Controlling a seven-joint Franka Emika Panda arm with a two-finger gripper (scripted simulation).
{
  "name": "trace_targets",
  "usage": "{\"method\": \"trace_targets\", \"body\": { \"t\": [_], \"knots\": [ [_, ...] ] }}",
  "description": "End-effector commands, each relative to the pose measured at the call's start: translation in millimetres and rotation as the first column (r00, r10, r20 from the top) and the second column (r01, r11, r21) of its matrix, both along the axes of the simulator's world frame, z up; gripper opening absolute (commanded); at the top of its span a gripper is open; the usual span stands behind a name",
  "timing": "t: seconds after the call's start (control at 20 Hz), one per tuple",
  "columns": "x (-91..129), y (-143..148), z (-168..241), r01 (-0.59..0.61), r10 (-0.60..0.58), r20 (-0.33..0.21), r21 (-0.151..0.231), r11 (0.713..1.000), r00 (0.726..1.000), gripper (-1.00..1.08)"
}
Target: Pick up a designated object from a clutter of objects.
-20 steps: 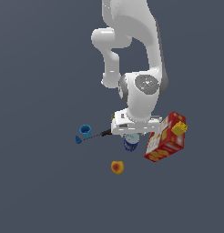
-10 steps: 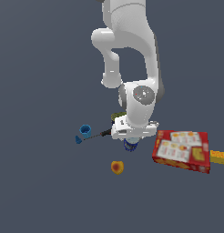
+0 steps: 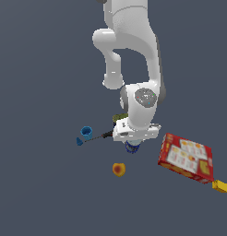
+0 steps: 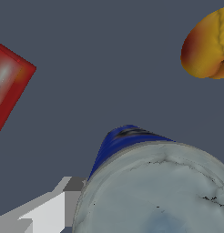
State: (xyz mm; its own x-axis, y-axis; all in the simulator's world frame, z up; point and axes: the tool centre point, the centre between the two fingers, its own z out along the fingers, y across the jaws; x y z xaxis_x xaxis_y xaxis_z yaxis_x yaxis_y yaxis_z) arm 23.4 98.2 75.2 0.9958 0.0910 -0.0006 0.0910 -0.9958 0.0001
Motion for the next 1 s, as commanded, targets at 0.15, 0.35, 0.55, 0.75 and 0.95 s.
{"method": "trace_targets", "body": {
  "t": [0.15,0.35,0.55,0.75,0.95],
  "knots": [
    [0,0,0,0.000,0.000,0.000,0.000,1.000,1.000,-1.00],
    [-1,-3,3,0.000,0.000,0.000,0.000,1.000,1.000,-1.00],
    [-5,-13,12,0.000,0.000,0.000,0.000,1.000,1.000,-1.00],
    [-12,-29,28,0.000,0.000,0.000,0.000,1.000,1.000,-1.00],
    [-21,-53,50,0.000,0.000,0.000,0.000,1.000,1.000,-1.00]
  ]
}}
